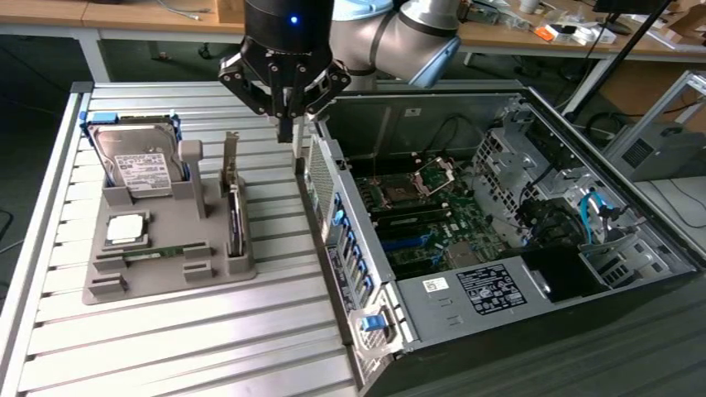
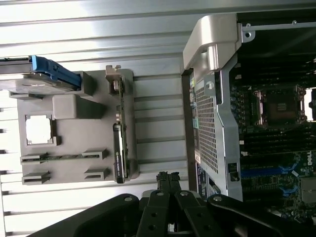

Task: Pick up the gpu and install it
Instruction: 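Reach for the gpu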

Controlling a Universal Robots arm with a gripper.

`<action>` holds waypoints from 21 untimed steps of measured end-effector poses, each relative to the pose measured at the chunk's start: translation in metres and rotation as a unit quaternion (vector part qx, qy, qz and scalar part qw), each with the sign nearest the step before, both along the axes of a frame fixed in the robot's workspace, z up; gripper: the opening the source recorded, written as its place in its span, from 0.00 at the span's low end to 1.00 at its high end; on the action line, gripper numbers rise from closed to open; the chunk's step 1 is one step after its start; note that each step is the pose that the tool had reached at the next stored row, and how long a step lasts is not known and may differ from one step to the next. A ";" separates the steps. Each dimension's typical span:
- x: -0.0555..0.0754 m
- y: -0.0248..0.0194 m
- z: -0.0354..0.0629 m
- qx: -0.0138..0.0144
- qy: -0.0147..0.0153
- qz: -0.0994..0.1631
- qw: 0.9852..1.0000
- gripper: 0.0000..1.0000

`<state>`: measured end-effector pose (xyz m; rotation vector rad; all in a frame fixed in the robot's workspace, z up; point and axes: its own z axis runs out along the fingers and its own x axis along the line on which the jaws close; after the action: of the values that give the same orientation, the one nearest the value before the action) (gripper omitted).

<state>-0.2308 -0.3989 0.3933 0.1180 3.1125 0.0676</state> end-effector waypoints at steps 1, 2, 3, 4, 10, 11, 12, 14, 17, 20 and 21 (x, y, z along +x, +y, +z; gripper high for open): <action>-0.001 0.0000 0.0000 0.000 0.000 0.000 1.000 0.11; -0.002 0.0000 0.0000 0.000 0.000 0.000 1.000 0.11; -0.003 0.0000 0.0000 0.000 0.000 0.000 1.000 0.11; -0.004 0.0000 0.0000 0.000 0.000 0.000 1.000 0.11; -0.008 0.0000 0.0000 0.000 0.000 0.000 1.000 0.11; -0.009 0.0000 0.0000 0.000 0.000 0.000 1.000 0.11; -0.009 0.0000 0.0000 0.000 0.000 0.000 1.000 0.11; -0.011 0.0000 0.0000 0.000 0.000 0.000 1.000 0.11; -0.014 0.0000 0.0000 0.000 0.000 0.000 1.000 0.11; -0.016 0.0000 0.0000 0.000 0.000 0.000 1.000 0.11; -0.017 0.0000 0.0000 0.000 0.000 0.000 1.000 0.11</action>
<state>-0.2479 -0.3989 0.3933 0.1180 3.1125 0.0677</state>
